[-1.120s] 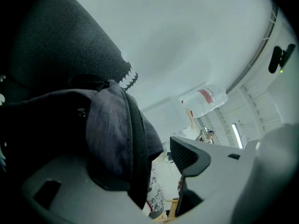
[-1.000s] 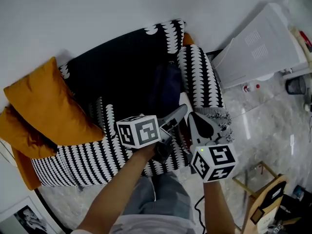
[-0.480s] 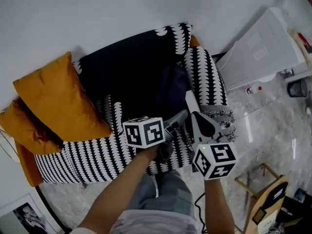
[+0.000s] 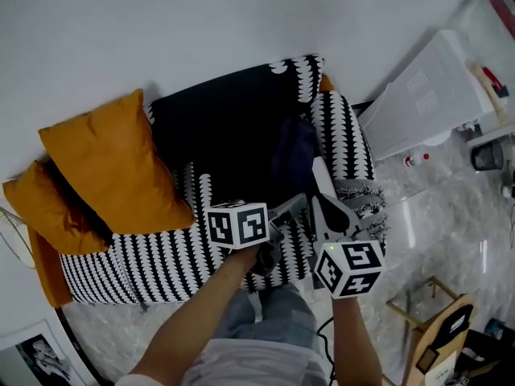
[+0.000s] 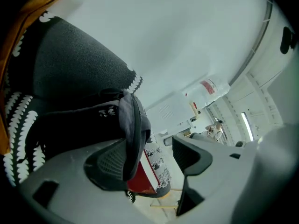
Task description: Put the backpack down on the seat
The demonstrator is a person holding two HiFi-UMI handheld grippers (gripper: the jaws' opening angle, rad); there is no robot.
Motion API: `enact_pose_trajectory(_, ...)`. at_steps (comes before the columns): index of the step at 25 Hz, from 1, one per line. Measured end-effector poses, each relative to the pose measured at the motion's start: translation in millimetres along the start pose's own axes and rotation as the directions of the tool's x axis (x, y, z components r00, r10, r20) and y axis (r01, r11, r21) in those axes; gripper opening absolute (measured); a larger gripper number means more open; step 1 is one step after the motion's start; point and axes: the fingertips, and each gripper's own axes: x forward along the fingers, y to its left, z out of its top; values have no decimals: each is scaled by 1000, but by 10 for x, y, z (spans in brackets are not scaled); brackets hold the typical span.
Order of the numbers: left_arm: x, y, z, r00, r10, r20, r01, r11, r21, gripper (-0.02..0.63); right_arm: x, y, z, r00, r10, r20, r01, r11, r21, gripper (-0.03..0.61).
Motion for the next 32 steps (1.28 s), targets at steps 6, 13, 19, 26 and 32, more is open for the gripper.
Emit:
enact_pose_trajectory(6, -306, -124, 83, 1000, 16, 14, -16, 998, 56, 295, -103, 253, 91, 1000, 5, 5, -5, 1000, -12, 2)
enact_pose_trajectory(13, -726, -354, 165, 999, 15, 30, -19, 991, 129, 293, -242, 647, 276, 999, 22, 34, -21, 999, -36, 2)
enact_pose_trajectory(19, -1127, -491, 214, 998, 42, 46, -51, 975, 216, 272, -423, 1008, 411, 997, 35, 66, -31, 997, -64, 2)
enact_pose_trajectory(26, -1681, -711, 303, 990, 61, 127, -99, 944, 313, 240, -701, 1453, 542, 993, 56, 100, -42, 991, -128, 2)
enact_pose_trajectory(32, -2108, -921, 301, 981, 56, 184, -132, 894, 428, 133, -904, 1795, 537, 989, 63, 134, -43, 988, -148, 2)
